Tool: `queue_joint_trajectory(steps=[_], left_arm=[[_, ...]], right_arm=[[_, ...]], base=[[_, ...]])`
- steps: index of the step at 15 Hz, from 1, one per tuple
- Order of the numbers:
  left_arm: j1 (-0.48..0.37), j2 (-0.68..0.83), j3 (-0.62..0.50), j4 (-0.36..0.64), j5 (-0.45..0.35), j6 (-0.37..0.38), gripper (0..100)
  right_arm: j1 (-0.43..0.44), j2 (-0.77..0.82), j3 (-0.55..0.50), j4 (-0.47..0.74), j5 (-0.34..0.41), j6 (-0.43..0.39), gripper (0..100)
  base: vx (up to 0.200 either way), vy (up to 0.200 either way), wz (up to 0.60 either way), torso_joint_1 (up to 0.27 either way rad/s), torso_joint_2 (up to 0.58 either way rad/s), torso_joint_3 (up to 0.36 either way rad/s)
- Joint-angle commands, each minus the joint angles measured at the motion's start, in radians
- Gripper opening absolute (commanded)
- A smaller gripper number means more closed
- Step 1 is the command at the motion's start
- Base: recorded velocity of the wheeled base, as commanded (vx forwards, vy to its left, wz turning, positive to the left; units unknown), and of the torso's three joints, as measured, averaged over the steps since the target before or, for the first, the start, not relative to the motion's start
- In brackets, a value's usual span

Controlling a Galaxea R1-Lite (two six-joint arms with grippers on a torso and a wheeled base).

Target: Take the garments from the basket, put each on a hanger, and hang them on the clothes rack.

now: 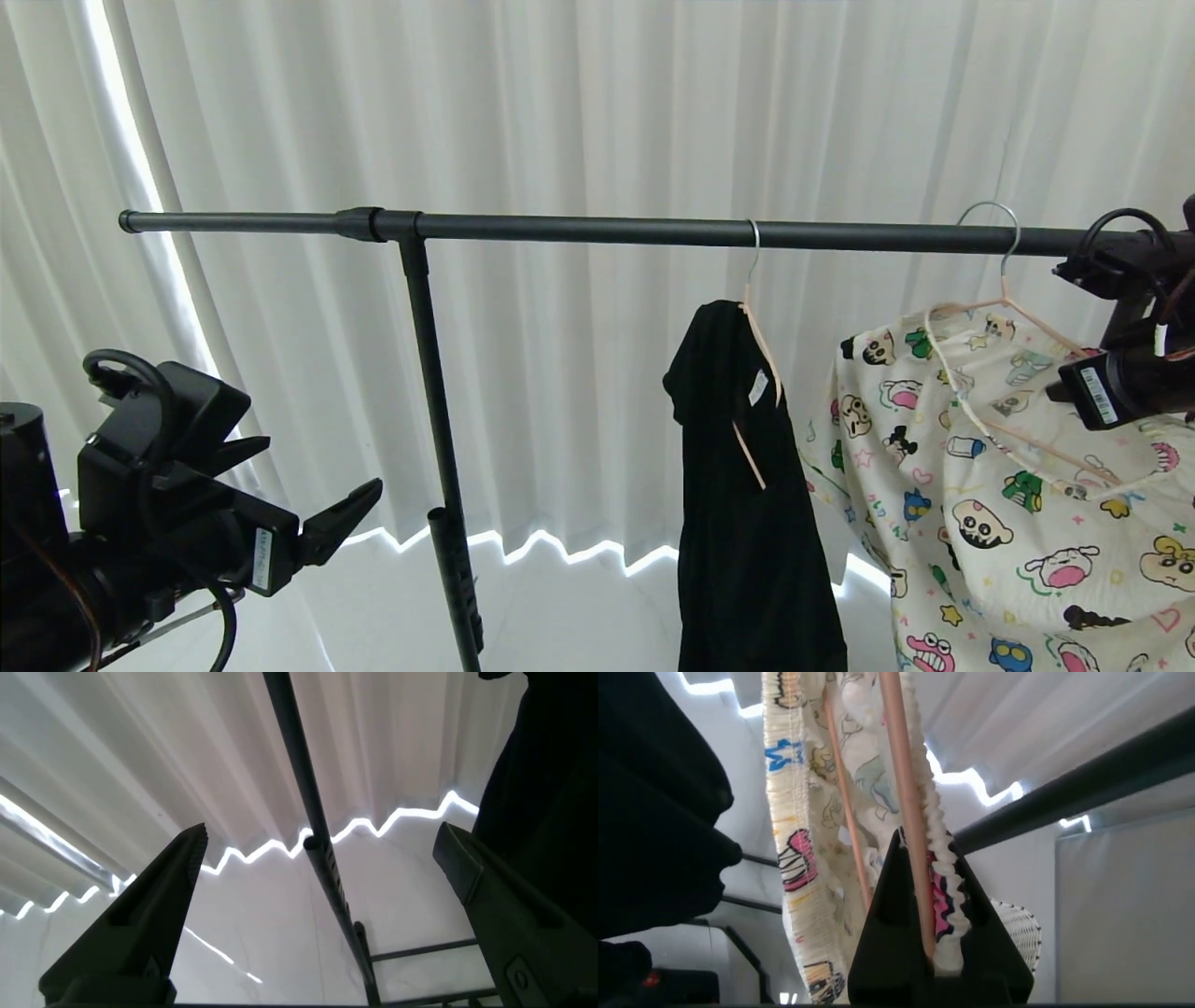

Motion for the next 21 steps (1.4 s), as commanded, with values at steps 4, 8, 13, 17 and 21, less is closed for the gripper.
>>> queue_joint_trajectory(steps=[4,8,13,17,21], left_arm=[[-0.008,0.001,0.002,0.000,0.000,0.000,100],[-0.014,0.001,0.005,0.000,0.000,0.000,100],[-0.014,0.001,0.006,0.000,0.000,-0.001,100],[-0.014,0.003,0.006,0.000,0.000,-0.001,100],[0.001,0.000,0.000,0.000,0.002,-0.001,100]], right_arm=[[0.005,0.028,-0.004,-0.001,0.000,-0.001,0],[0.025,0.032,-0.002,-0.001,0.000,-0.001,0],[0.054,0.032,-0.002,0.001,0.000,0.001,0],[0.062,0.020,-0.004,-0.006,0.002,0.039,100],[0.112,-0.117,0.002,-0.035,-0.001,0.142,100]], base=[[0.000,0.000,0.00,0.000,0.00,0.000],[0.000,0.000,0.00,0.000,0.00,0.000],[0.000,0.000,0.00,0.000,0.00,0.000],[0.000,0.000,0.00,0.000,0.00,0.000],[0.000,0.000,0.00,0.000,0.00,0.000]])
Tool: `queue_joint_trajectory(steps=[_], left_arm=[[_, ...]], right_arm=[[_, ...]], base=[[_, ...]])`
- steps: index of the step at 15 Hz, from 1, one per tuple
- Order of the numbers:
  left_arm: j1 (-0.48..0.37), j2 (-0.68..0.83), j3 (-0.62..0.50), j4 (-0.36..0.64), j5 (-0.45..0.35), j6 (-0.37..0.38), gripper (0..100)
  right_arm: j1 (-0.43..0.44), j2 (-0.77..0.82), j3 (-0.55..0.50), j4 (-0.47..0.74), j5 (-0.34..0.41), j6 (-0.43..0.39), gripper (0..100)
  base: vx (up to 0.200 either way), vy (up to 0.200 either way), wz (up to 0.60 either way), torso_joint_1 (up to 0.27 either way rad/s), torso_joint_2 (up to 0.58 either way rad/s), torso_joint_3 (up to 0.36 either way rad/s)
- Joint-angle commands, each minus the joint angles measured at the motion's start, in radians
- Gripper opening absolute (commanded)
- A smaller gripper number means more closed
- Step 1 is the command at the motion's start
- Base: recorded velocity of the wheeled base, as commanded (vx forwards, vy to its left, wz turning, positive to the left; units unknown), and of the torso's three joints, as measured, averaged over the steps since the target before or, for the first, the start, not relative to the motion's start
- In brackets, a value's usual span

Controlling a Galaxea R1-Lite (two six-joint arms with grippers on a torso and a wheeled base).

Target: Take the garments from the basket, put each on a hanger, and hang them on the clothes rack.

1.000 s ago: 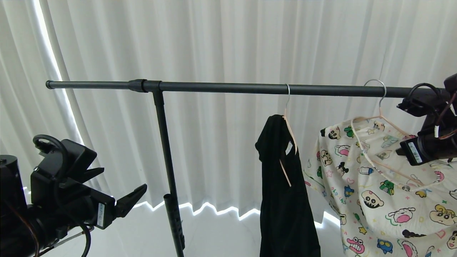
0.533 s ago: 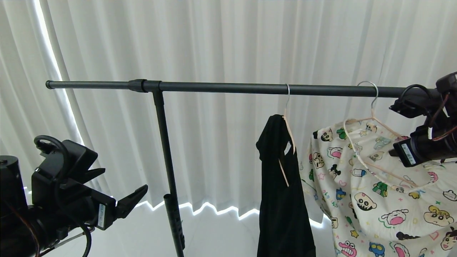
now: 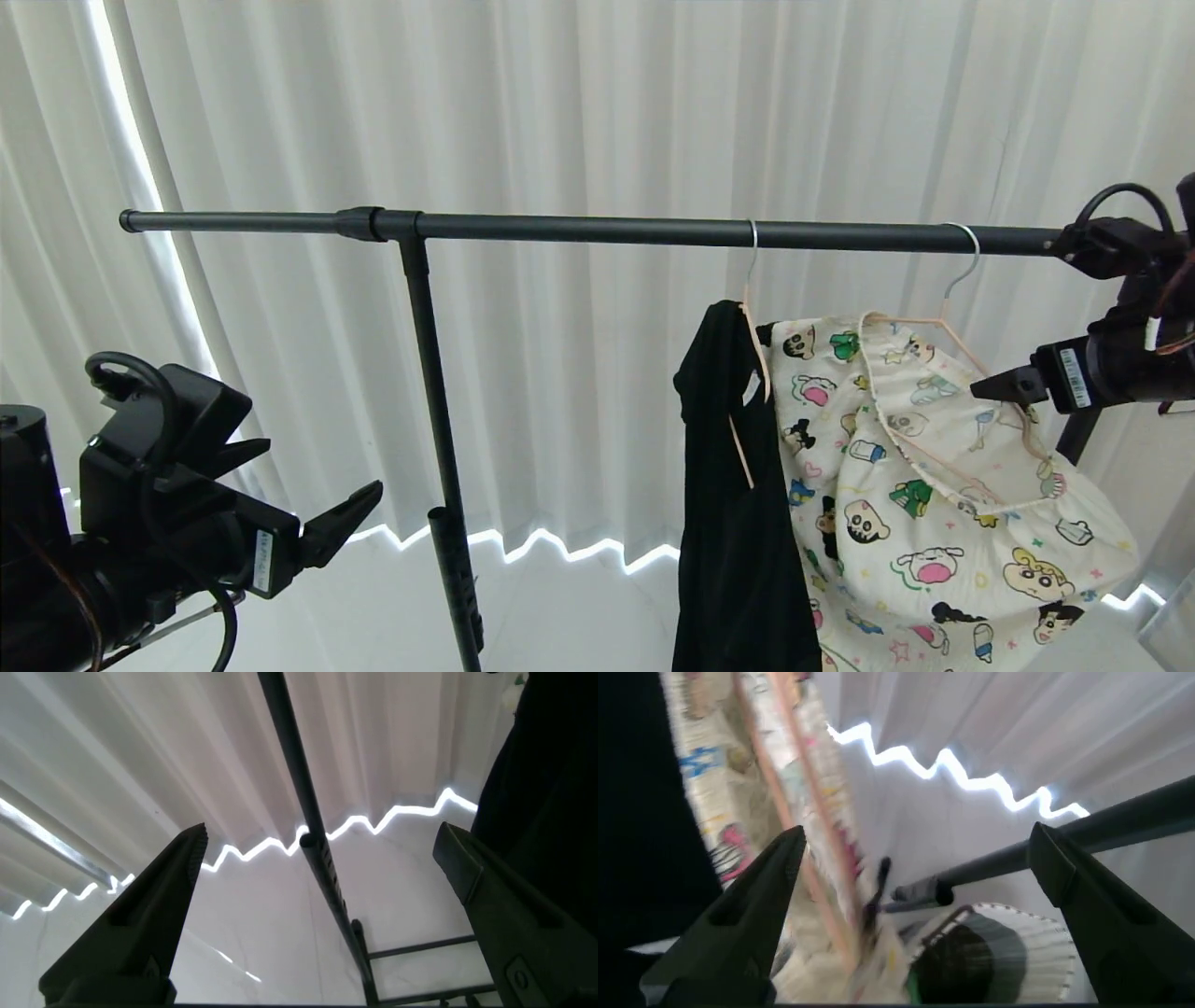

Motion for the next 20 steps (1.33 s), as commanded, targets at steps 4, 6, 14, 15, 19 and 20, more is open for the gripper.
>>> queue_joint_trajectory(steps=[4,6,14,15,19,20], left_arm=[[0.036,0.000,-0.027,-0.001,0.002,0.001,100],[0.073,-0.001,-0.033,-0.001,0.002,0.001,100],[0.111,-0.020,-0.030,-0.017,0.024,0.002,100],[0.111,-0.020,-0.028,-0.017,0.031,0.002,100],[0.111,-0.017,-0.028,-0.017,0.033,0.002,100],[0.111,-0.017,-0.028,-0.017,0.033,0.002,100]], right_arm=[[-0.001,-0.167,0.019,-0.065,-0.055,-0.053,100],[-0.030,-0.187,0.107,-0.213,-0.078,-0.140,100],[-0.088,-0.184,0.245,-0.500,-0.078,-0.258,100],[-0.099,-0.184,0.245,-0.511,-0.078,-0.258,100],[-0.141,-0.173,0.253,-0.536,-0.080,-0.257,100],[-0.144,-0.169,0.253,-0.545,-0.080,-0.257,100]], base=[[0.000,0.000,0.00,0.000,0.00,0.000],[0.000,0.000,0.00,0.000,0.00,0.000],[-0.025,0.000,0.00,0.001,0.00,0.000],[-0.200,0.000,0.00,0.007,0.00,-0.002],[-0.200,0.000,0.00,0.000,0.00,0.001],[-0.200,0.000,0.00,-0.007,0.00,0.007]])
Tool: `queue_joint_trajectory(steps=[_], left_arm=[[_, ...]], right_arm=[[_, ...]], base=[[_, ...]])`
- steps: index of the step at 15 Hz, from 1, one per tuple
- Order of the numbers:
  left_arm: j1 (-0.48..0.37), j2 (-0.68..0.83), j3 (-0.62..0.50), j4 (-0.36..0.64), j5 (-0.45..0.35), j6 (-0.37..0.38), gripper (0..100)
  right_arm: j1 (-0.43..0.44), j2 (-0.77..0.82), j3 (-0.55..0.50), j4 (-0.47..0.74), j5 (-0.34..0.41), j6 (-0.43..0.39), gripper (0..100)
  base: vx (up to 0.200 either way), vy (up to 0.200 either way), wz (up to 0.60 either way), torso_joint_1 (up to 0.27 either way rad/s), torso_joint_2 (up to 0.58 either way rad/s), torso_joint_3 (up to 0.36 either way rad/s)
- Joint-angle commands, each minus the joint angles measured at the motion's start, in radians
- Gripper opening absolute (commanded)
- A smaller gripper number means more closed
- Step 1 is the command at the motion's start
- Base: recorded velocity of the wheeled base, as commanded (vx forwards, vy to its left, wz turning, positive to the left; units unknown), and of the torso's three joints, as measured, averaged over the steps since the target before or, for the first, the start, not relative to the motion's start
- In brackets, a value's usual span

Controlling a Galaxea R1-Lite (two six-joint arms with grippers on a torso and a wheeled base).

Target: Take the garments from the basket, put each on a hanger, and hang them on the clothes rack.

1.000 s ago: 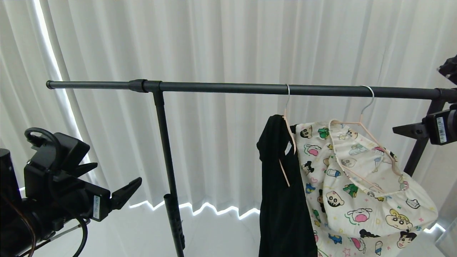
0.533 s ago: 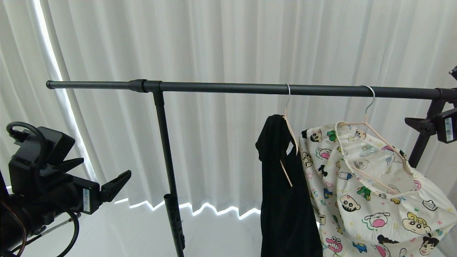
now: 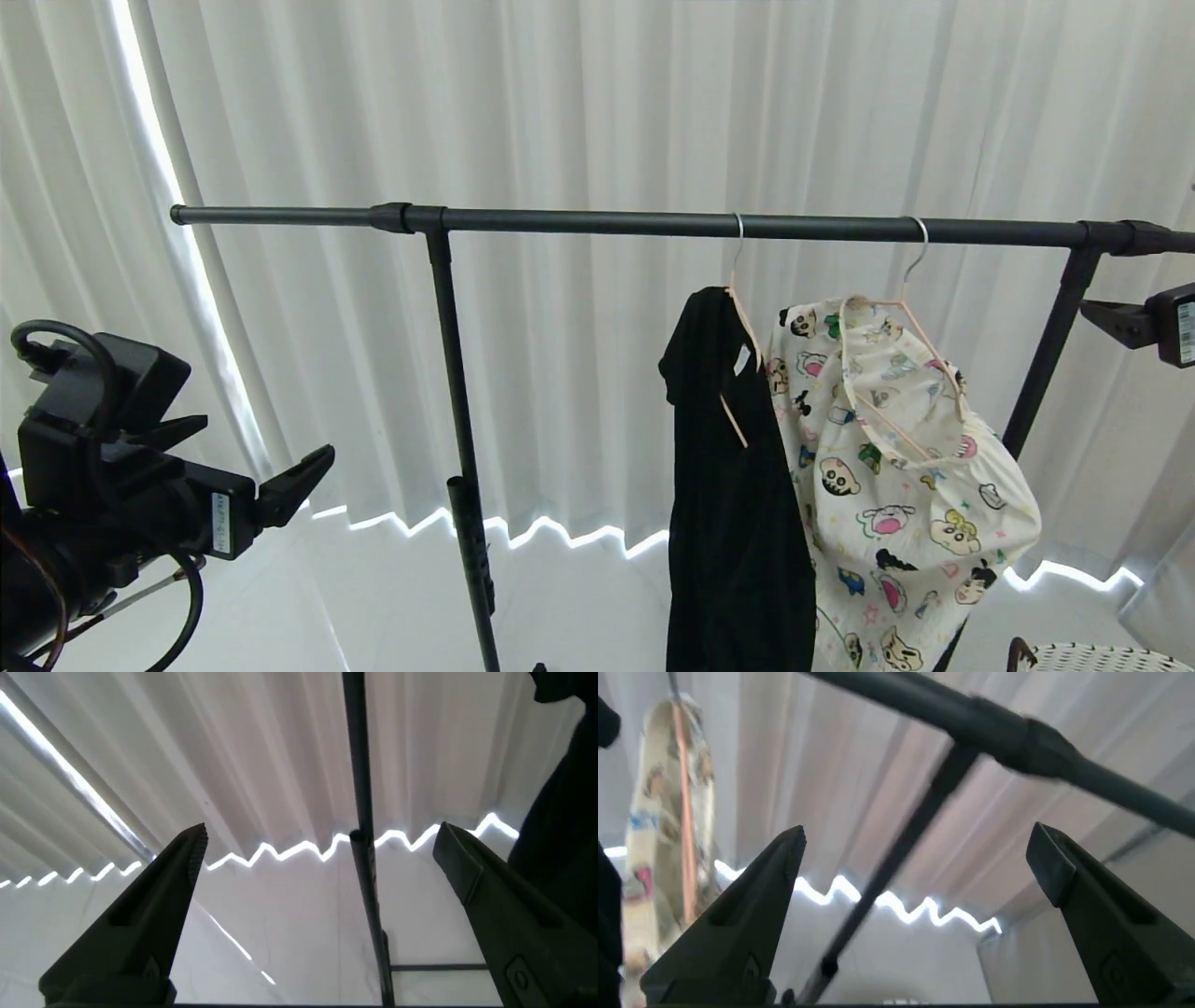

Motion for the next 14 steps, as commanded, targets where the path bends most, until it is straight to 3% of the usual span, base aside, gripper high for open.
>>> queue_joint_trajectory(steps=[1,6,9,12,14], left_arm=[[0.000,0.000,0.005,0.000,0.000,0.000,100],[0.002,-0.115,0.121,-0.002,0.000,0.000,100],[0.052,-0.239,0.238,0.000,0.000,0.000,100],[0.089,-0.495,0.402,0.008,0.000,0.001,100],[0.106,-0.698,0.403,0.181,0.037,0.001,100]], right_arm=[[-0.011,0.008,0.003,-0.010,0.000,-0.002,100],[-0.067,-0.047,0.112,-0.075,0.000,-0.002,100],[-0.115,-0.165,0.259,-0.079,-0.043,-0.002,100],[-0.207,-0.363,0.455,-0.078,-0.092,0.001,100],[-0.216,-0.515,0.595,-0.078,-0.092,0.001,100]], base=[[-0.200,0.000,0.00,-0.002,0.01,0.002],[-0.200,0.000,0.00,0.005,0.00,0.002],[0.000,0.000,0.00,0.000,0.00,0.000],[0.000,0.000,0.00,0.000,0.00,0.000],[0.000,0.000,0.00,0.000,0.00,0.000]])
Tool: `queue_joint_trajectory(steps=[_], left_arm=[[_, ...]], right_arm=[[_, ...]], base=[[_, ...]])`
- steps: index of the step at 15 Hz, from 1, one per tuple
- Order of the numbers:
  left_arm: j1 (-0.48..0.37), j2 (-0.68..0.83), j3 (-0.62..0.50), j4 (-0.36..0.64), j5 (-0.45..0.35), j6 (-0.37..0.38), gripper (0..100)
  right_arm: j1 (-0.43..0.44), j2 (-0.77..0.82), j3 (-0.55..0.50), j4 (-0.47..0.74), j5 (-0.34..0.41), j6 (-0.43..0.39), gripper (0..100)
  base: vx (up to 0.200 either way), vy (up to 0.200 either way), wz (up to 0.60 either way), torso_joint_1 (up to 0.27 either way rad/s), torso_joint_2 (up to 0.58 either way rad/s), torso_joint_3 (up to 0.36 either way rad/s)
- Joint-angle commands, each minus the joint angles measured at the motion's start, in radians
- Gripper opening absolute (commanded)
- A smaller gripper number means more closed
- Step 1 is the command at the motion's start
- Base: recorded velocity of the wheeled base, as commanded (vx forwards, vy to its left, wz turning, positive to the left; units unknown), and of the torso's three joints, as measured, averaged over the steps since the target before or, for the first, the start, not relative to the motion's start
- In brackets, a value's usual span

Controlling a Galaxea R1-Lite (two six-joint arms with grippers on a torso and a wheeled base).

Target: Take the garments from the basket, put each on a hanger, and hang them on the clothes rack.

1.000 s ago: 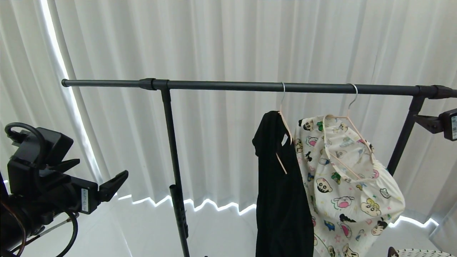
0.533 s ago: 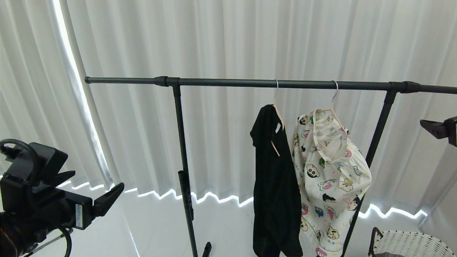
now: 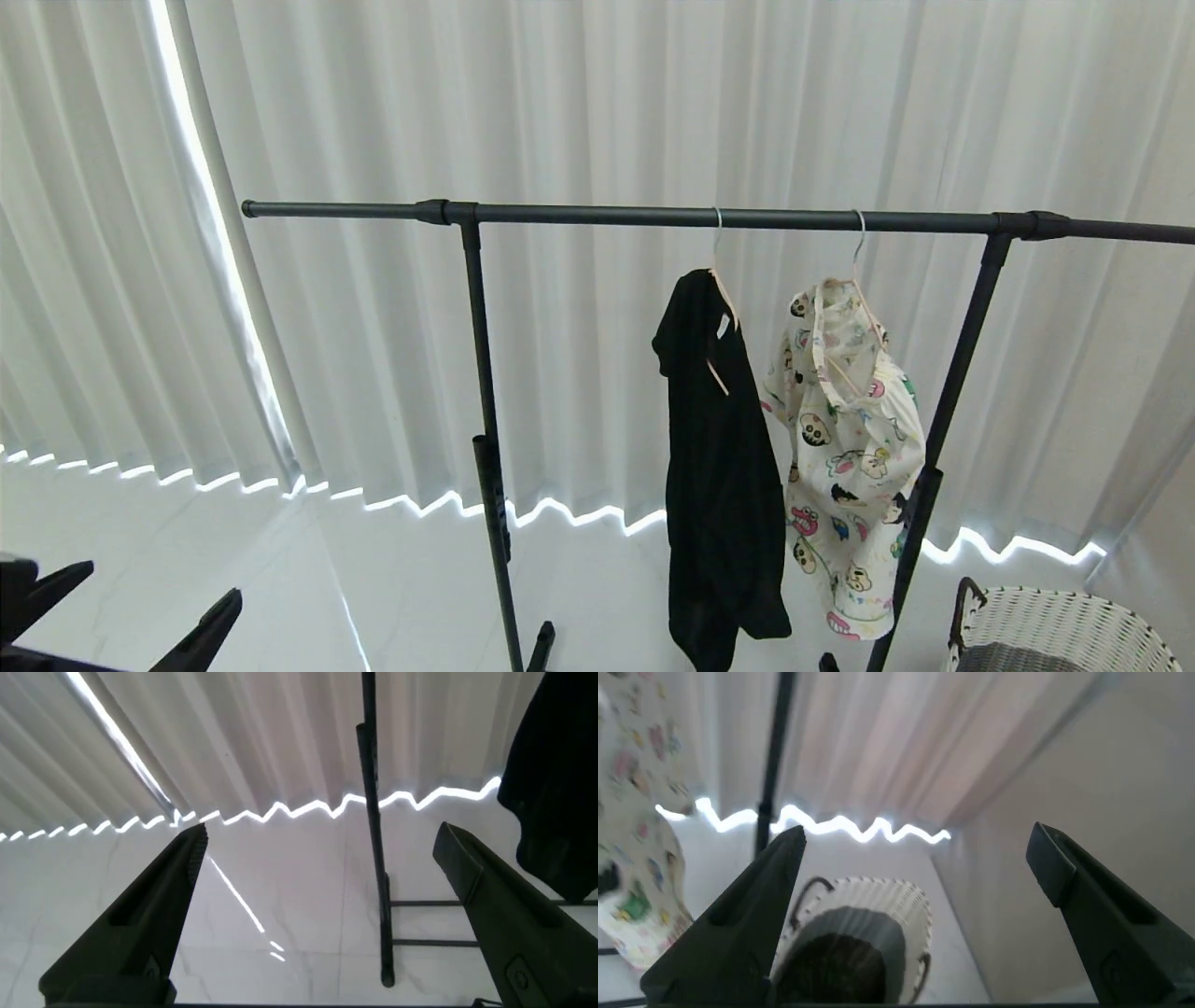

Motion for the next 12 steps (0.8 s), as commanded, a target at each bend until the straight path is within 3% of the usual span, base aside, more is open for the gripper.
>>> queue_joint_trajectory(steps=[1,2,3,5,6,8,10,11,12], left_arm=[[0.031,-0.374,0.067,0.194,0.056,0.001,100],[0.032,-0.588,0.067,0.369,0.106,0.004,100],[0.031,-0.702,0.038,0.451,0.131,0.013,100],[0.032,-0.780,0.024,0.470,0.134,0.014,100],[0.031,-0.789,0.024,0.470,0.128,0.013,100],[0.031,-0.789,0.025,0.470,0.128,0.013,100],[0.031,-0.789,0.025,0.470,0.129,0.008,100],[0.031,-0.789,0.025,0.470,0.131,-0.001,100],[0.031,-0.789,0.025,0.470,0.131,-0.029,100]], right_arm=[[-0.033,-0.246,0.184,0.001,-0.001,-0.001,100],[-0.027,-0.347,0.264,0.001,0.051,-0.001,100],[-0.025,-0.401,0.305,0.002,0.129,-0.001,100],[-0.025,-0.493,0.382,0.012,0.278,-0.004,100],[-0.025,-0.527,0.423,0.018,0.306,-0.023,100],[-0.025,-0.643,0.514,0.022,0.309,-0.027,100],[-0.025,-0.867,0.483,0.249,0.312,-0.014,100],[-0.025,-0.889,0.475,0.262,0.304,-0.010,100],[-0.025,-0.886,0.501,0.200,0.221,-0.007,100]], base=[[0.000,0.000,0.00,0.000,0.00,0.000],[0.000,0.000,0.00,0.000,0.00,0.000],[0.000,0.000,0.00,0.000,0.00,0.000],[0.000,0.000,0.00,0.000,0.00,0.000],[0.000,0.000,0.00,0.000,0.00,0.000],[0.000,0.000,0.00,0.000,0.00,0.000],[0.000,0.000,0.00,0.000,0.00,0.000],[0.000,0.000,0.00,0.000,0.00,0.000],[0.000,0.000,0.00,0.000,0.00,0.000]])
